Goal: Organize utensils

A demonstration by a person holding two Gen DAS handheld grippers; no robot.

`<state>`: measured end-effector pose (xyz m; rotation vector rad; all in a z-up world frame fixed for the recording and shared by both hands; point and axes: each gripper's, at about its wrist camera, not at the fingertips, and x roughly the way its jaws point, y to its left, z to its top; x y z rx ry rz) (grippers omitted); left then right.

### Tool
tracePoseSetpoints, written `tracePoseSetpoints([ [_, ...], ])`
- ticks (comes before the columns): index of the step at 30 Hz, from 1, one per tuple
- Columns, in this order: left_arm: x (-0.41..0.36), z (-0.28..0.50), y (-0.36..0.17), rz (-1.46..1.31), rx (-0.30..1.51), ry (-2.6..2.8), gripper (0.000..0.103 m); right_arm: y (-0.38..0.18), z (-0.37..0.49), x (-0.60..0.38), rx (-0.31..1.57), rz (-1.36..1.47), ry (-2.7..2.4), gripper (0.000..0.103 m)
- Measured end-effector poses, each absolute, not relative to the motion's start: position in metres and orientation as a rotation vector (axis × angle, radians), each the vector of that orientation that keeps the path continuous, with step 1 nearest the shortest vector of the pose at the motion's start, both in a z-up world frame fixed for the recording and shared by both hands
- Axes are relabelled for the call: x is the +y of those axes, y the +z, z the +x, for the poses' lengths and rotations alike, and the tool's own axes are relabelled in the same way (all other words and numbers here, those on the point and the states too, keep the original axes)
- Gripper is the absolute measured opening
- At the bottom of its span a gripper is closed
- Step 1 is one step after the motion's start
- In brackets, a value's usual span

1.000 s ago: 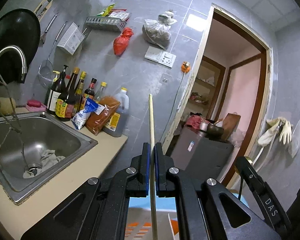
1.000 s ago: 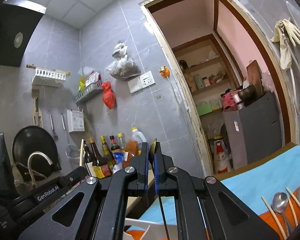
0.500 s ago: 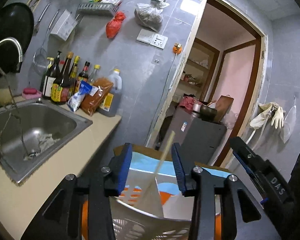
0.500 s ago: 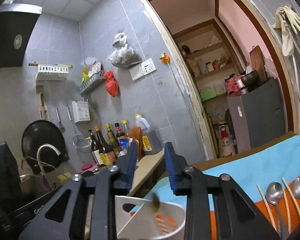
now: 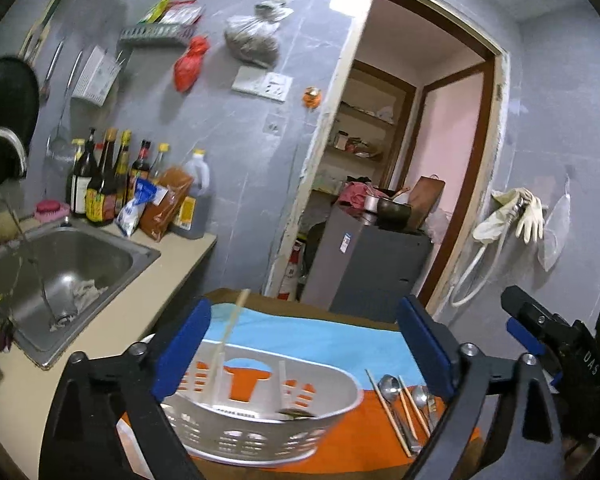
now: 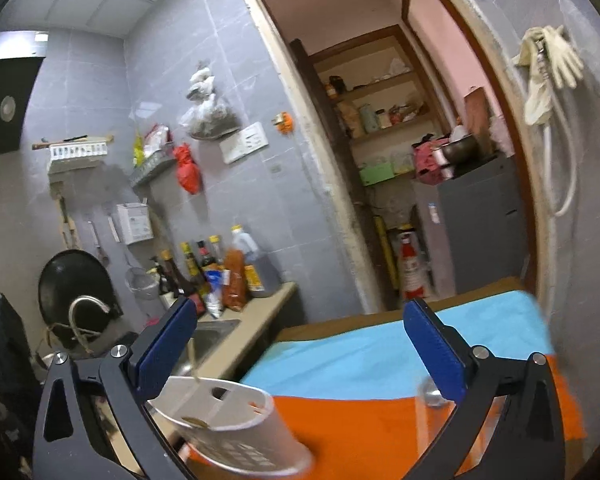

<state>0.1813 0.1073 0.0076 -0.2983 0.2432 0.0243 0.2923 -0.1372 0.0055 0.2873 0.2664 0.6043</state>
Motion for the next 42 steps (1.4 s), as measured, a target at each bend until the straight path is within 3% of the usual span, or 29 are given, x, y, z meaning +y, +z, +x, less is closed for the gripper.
tracePoseSetpoints([
  [9, 0.031, 0.188, 0.011, -0.176, 0.251, -0.032, 0.094, 0.015, 0.286, -0.211, 0.273, 0.148, 0.567, 0.103],
  [18, -0.033, 0.217, -0.024, -0.107, 0.353, -0.010, 0.094, -0.013, 0.289, -0.260, 0.257, 0.081, 0.429, 0.103],
  [29, -0.075, 0.275, -0.097, -0.111, 0.536, -0.067, 0.094, -0.081, 0.341, -0.296, 0.440, 0.145, 0.365, 0.103],
  [42, -0.059, 0.340, -0.152, -0.200, 0.804, -0.091, 0.093, -0.149, 0.410, -0.278, 0.756, 0.199, 0.405, 0.102],
])
